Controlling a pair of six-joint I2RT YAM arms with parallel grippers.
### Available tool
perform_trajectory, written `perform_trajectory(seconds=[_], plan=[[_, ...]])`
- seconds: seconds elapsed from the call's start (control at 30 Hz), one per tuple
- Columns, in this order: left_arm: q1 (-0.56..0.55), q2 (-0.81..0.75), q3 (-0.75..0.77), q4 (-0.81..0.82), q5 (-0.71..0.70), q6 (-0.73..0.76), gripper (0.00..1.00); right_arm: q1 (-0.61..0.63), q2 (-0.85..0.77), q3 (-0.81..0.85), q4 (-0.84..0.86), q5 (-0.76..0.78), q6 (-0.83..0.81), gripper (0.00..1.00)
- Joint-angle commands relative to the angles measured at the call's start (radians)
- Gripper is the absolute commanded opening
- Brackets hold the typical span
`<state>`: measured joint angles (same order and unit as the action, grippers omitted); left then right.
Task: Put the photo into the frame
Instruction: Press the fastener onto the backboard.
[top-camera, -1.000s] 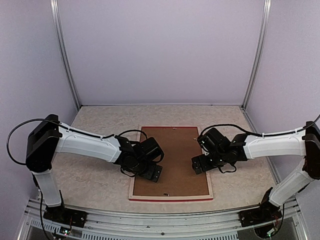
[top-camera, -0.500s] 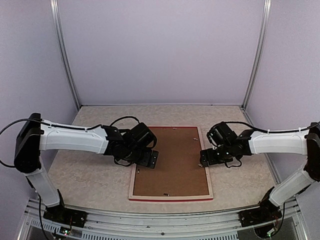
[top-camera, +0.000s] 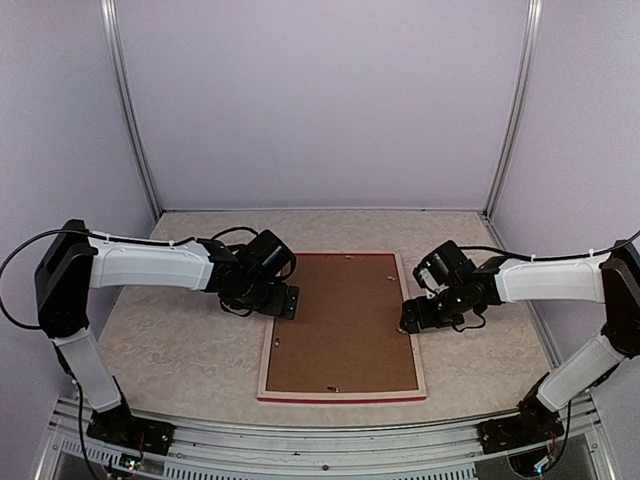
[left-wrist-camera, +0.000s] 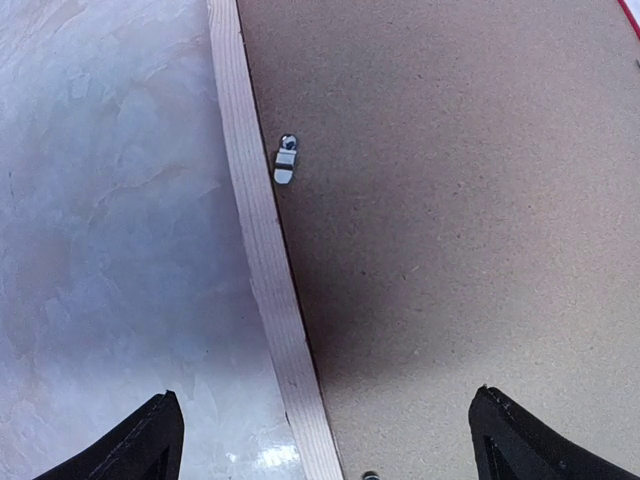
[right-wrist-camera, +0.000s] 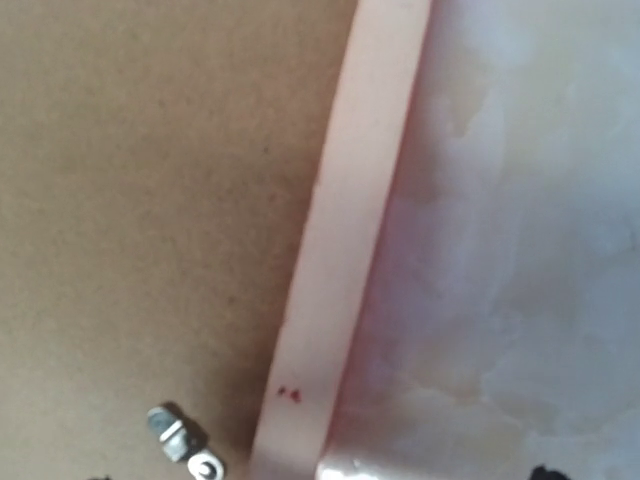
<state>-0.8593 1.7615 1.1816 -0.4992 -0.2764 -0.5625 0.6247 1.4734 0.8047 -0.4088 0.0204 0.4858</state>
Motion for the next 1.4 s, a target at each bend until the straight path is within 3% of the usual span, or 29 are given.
perform_trajectory(seconds=[0.0,0.23,0.53,1.0,1.37], plan=[[0.016,0.038,0.035,0.021,0.016,0.028,0.99,-0.024,0.046,0.046,0.033,-0.019,-0.022,0.9],[0.024,0.082,0.052,0.011,0.006,0.036,0.99,-0.043,0.123,0.094,0.048,-0.09,-0.04,0.89],[0.025,0.115,0.055,0.014,-0.001,0.038,0.98,-0.042,0.076,0.025,0.055,-0.162,-0.088,0.92],[0.017,0.12,0.055,0.004,-0.018,0.032,0.98,-0.043,0.128,0.01,0.075,-0.165,-0.077,0.75],[0.016,0.122,0.055,0.0,-0.021,0.033,0.98,-0.043,0.16,0.005,0.096,-0.154,-0.067,0.7]])
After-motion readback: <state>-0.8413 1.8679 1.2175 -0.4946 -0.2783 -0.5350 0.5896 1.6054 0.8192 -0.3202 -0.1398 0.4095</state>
